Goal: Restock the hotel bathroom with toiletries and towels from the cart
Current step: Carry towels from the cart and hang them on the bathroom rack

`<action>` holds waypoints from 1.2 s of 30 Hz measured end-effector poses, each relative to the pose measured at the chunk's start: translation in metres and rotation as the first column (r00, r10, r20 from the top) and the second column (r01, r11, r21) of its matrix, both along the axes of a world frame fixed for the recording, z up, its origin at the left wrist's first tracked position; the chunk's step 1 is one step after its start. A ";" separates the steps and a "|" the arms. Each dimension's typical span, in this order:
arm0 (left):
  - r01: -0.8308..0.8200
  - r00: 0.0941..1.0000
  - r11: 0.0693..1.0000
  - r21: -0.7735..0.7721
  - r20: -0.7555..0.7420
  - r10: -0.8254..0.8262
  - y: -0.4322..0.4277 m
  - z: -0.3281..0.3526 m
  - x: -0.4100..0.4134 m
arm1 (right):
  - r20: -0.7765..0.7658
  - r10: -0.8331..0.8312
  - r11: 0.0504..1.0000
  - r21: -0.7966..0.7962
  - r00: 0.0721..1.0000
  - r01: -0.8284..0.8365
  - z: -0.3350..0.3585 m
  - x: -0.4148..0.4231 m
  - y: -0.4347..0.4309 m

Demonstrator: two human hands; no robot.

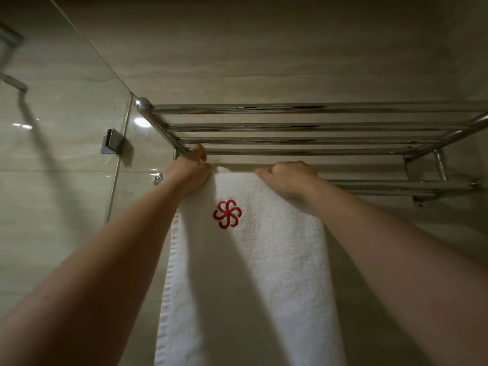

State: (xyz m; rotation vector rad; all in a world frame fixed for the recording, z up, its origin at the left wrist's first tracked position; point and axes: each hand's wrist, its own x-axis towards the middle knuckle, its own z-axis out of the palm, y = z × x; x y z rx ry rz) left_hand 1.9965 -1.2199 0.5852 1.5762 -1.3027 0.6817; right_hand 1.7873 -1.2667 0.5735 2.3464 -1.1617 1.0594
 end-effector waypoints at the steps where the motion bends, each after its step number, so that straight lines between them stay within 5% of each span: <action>1: 0.017 0.998 1.000 -0.010 -0.058 -0.018 -0.002 0.002 0.000 | 0.006 -0.006 0.999 0.039 1.000 0.005 0.001 0.000 0.002; 5: -0.008 0.984 0.999 -0.038 -0.177 0.001 -0.008 0.004 0.002 | 0.041 0.001 0.975 0.224 0.999 -0.010 0.008 0.002 0.003; 11: -0.409 0.906 0.902 -0.137 0.054 0.419 0.004 -0.002 0.002 | 0.109 0.038 0.949 0.307 0.993 -0.070 0.011 0.005 -0.004; 17: -0.439 0.889 0.870 -0.226 0.033 0.457 0.007 -0.010 0.013 | 0.149 0.083 0.838 0.524 0.985 -0.150 0.020 0.008 -0.006; 22: -0.483 0.876 0.862 -0.152 -0.072 0.478 0.015 -0.014 0.030 | 0.152 0.110 0.845 0.506 0.982 -0.173 0.021 0.009 -0.009; 26: -0.397 0.917 0.887 -0.235 -0.064 0.393 0.019 -0.032 0.023 | 0.171 0.117 0.858 0.478 0.978 -0.187 0.020 0.011 -0.011; 31: -0.121 0.988 0.936 -0.331 -0.128 0.083 0.014 -0.073 -0.005 | 0.111 0.020 0.950 0.308 0.994 -0.054 0.015 0.009 -0.009; 36: 0.100 0.920 0.891 -0.443 -0.300 -0.253 0.020 -0.113 -0.031 | 0.036 -0.103 0.993 0.065 0.994 0.100 0.007 0.008 -0.005</action>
